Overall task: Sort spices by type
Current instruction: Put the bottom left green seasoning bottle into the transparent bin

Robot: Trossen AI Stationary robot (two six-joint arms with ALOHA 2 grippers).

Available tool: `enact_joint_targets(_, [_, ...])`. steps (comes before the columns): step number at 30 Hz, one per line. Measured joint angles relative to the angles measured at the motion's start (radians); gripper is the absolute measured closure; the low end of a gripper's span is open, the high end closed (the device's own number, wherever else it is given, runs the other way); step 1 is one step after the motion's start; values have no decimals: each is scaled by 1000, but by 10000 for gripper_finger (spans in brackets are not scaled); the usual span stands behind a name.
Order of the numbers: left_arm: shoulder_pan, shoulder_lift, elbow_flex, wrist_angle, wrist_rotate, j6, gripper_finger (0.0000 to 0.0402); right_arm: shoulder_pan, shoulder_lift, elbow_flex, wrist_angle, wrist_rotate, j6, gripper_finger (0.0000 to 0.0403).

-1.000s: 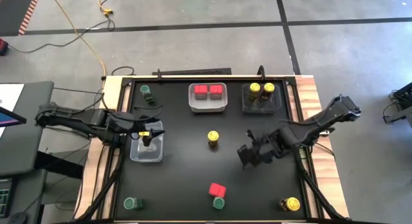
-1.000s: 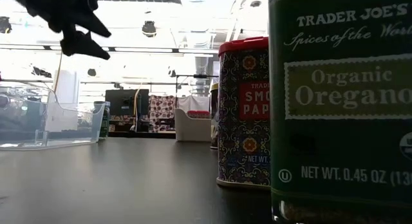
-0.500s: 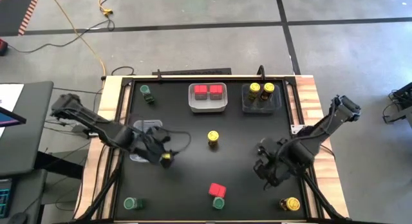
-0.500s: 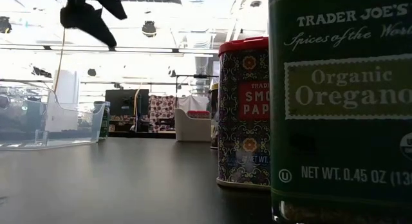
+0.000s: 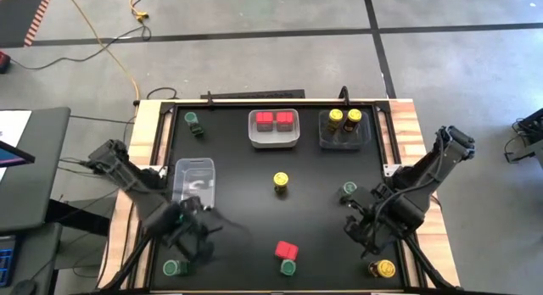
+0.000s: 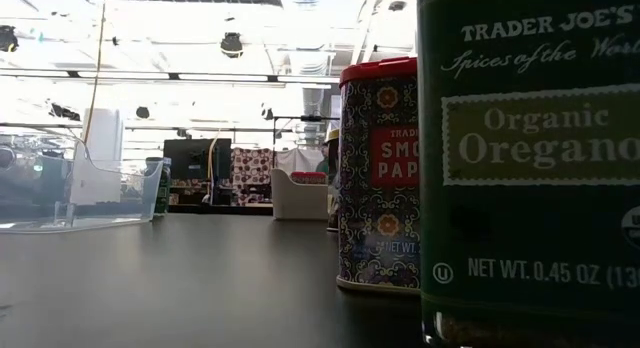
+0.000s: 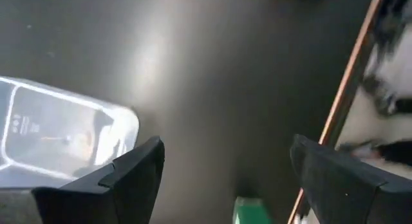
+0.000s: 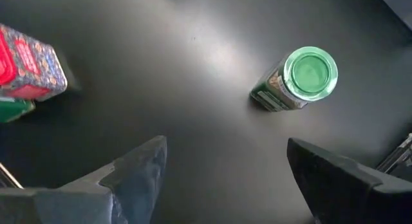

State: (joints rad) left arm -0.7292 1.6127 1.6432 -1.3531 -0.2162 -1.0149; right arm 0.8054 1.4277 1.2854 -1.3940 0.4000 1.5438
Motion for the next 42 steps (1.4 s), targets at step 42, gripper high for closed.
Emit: enact_joint_targets(42, [-282,10,-119,101,3,-211,77,-23,0,1,45,103,288,53])
